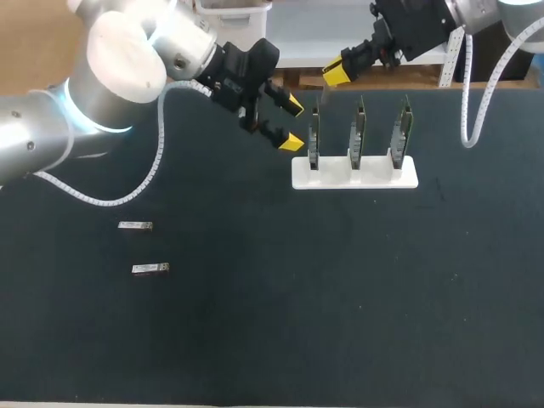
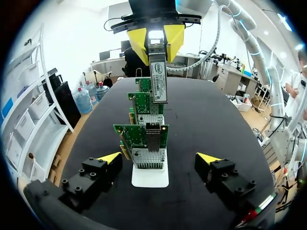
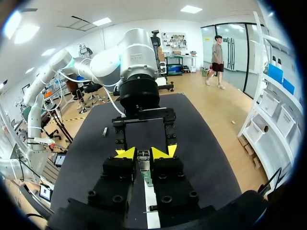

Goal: Pick up the optical module with the left hand, and insert it into the network port with the right hand.

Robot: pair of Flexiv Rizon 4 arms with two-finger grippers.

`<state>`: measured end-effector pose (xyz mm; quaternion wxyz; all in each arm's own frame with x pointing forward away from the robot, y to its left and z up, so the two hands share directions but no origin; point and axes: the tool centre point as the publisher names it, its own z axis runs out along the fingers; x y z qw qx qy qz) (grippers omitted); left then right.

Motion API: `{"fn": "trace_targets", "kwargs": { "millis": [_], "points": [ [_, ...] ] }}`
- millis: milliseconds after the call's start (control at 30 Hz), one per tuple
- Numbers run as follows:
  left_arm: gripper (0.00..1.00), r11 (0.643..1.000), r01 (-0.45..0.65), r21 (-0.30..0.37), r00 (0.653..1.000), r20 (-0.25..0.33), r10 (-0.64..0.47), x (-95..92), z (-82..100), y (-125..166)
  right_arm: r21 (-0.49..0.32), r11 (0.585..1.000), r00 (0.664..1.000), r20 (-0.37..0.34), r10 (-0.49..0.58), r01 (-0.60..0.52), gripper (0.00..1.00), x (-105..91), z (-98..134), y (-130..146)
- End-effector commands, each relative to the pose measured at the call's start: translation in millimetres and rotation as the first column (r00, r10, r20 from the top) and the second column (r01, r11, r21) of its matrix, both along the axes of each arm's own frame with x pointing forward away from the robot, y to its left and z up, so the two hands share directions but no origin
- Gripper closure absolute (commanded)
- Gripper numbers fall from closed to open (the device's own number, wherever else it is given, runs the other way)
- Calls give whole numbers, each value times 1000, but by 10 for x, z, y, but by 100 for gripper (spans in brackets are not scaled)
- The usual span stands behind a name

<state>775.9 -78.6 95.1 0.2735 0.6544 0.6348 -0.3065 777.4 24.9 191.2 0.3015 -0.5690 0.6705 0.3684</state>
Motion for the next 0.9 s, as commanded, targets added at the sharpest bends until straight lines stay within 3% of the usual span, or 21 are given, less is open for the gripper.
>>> {"fn": "trace_targets", "kwargs": {
  "millis": [33,900],
  "points": [
    [0,1000,1,6,1000,-2,-1,35,9,-11,1,1000,1000,4,-6,6,100,-40,1,-13],
    [0,1000,12,11,1000,-7,-12,79,8,-58,3,1000,1000,2,-6,6,100,-38,-21,-33]
  ]
}}
